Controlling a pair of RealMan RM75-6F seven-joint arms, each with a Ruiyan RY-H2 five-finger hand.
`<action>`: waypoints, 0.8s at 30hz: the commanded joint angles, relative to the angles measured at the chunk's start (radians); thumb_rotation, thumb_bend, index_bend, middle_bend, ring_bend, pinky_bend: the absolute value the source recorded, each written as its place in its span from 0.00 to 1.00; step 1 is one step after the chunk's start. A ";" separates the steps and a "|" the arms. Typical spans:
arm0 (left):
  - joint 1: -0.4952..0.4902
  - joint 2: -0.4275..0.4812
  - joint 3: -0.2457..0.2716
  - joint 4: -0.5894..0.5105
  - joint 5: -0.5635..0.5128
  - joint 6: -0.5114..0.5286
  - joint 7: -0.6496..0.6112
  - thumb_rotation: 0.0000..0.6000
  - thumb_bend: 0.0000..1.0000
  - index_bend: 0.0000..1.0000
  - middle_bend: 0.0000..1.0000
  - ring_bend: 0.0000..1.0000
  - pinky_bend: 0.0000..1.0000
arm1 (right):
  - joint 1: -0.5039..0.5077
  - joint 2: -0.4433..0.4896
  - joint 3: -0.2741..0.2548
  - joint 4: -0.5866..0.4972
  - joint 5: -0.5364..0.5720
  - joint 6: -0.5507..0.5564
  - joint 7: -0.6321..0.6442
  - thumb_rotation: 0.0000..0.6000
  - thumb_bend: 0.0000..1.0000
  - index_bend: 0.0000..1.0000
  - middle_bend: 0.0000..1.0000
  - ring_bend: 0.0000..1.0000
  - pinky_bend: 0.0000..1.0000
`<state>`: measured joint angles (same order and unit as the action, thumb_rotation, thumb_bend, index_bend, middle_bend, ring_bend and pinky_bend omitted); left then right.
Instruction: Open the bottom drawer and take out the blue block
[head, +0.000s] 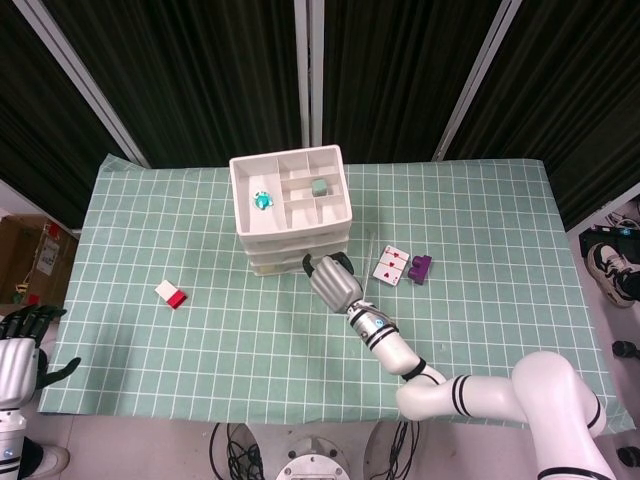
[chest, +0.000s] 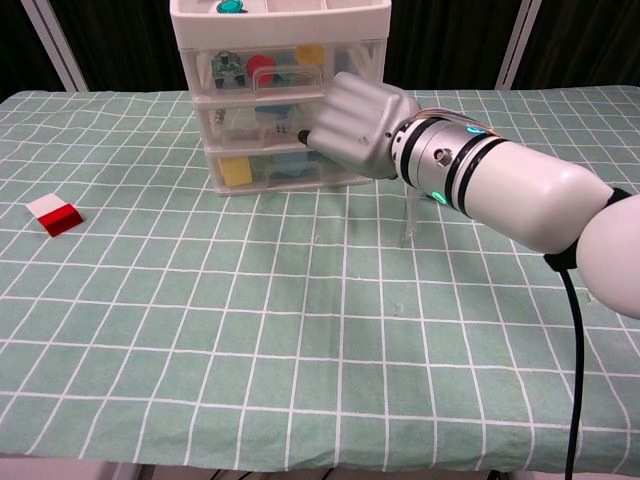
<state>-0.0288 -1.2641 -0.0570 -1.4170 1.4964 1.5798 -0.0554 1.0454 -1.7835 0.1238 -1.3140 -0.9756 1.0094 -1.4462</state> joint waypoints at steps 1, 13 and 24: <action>0.000 -0.001 0.000 0.001 0.000 0.000 -0.002 1.00 0.00 0.27 0.23 0.16 0.19 | 0.001 -0.001 -0.004 0.008 0.002 0.010 -0.002 1.00 0.26 0.19 0.87 0.90 0.96; 0.004 -0.004 0.000 0.008 -0.003 0.000 -0.007 1.00 0.00 0.27 0.23 0.16 0.19 | 0.002 -0.002 -0.021 0.009 0.014 0.042 -0.013 1.00 0.27 0.35 0.87 0.91 0.97; 0.002 -0.006 0.000 0.011 0.001 -0.004 -0.008 1.00 0.00 0.27 0.23 0.16 0.19 | -0.029 0.049 -0.064 -0.099 0.002 0.076 0.002 1.00 0.27 0.36 0.87 0.91 0.97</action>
<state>-0.0270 -1.2706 -0.0571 -1.4058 1.4973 1.5762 -0.0632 1.0232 -1.7443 0.0696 -1.3978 -0.9670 1.0778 -1.4476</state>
